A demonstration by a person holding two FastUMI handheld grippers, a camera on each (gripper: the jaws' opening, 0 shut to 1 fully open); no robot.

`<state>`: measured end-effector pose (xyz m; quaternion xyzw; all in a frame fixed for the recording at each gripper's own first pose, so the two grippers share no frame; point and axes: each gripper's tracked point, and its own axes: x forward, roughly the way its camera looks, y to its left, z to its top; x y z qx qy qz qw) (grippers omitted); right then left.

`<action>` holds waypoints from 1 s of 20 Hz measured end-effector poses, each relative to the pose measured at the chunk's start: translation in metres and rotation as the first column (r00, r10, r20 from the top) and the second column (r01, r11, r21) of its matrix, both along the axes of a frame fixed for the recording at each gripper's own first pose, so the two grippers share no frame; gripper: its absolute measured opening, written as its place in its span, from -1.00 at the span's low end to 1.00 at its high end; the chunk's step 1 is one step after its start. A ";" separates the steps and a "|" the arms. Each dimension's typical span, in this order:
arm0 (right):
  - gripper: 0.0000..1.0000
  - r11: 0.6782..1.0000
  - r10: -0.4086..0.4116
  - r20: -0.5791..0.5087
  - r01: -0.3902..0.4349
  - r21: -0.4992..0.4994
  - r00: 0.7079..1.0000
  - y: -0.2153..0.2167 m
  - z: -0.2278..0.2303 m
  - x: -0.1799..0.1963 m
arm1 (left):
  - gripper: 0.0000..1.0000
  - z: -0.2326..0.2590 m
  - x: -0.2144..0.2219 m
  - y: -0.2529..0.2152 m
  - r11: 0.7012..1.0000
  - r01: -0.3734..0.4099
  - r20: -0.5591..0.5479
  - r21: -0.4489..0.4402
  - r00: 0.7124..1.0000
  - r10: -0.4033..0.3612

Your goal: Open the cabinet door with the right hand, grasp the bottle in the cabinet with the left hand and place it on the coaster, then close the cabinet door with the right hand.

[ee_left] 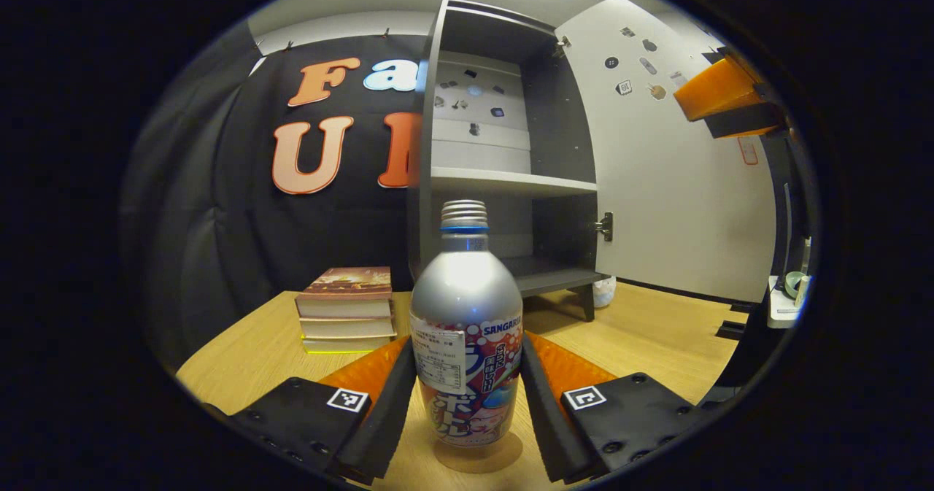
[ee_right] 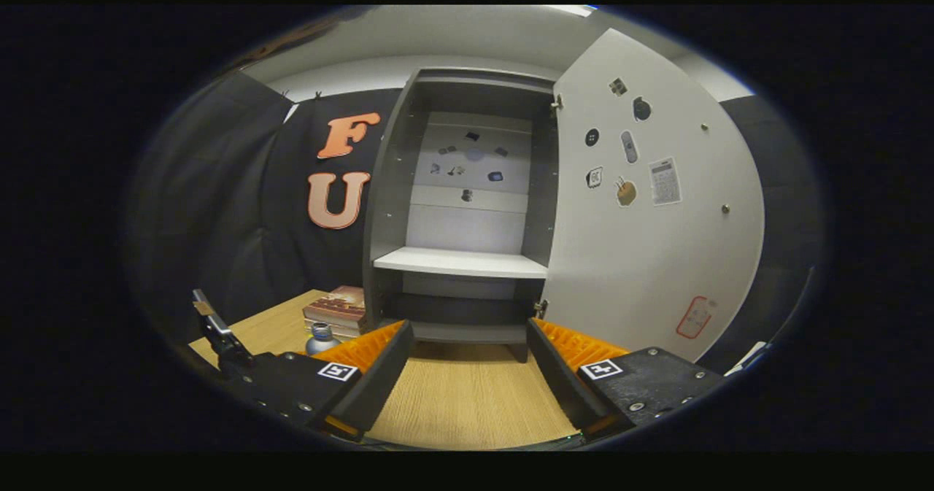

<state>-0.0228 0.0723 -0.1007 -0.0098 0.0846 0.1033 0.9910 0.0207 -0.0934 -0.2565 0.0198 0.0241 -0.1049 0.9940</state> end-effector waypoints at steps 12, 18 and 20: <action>0.90 0.999 0.038 -0.123 -0.036 0.016 0.992 0.003 -0.037 -0.009 | 0.64 -0.041 -0.002 -0.002 0.998 -0.055 -0.050 -0.029 0.997 0.053; 0.91 0.997 0.078 -0.148 -0.078 0.007 0.986 0.012 -0.043 -0.014 | 0.73 -0.044 -0.003 -0.003 0.998 -0.055 -0.059 -0.024 0.997 0.054; 0.90 0.996 0.083 -0.148 -0.084 0.000 0.986 0.013 -0.044 -0.014 | 0.73 -0.044 -0.003 -0.004 0.999 -0.048 -0.057 -0.007 0.997 0.048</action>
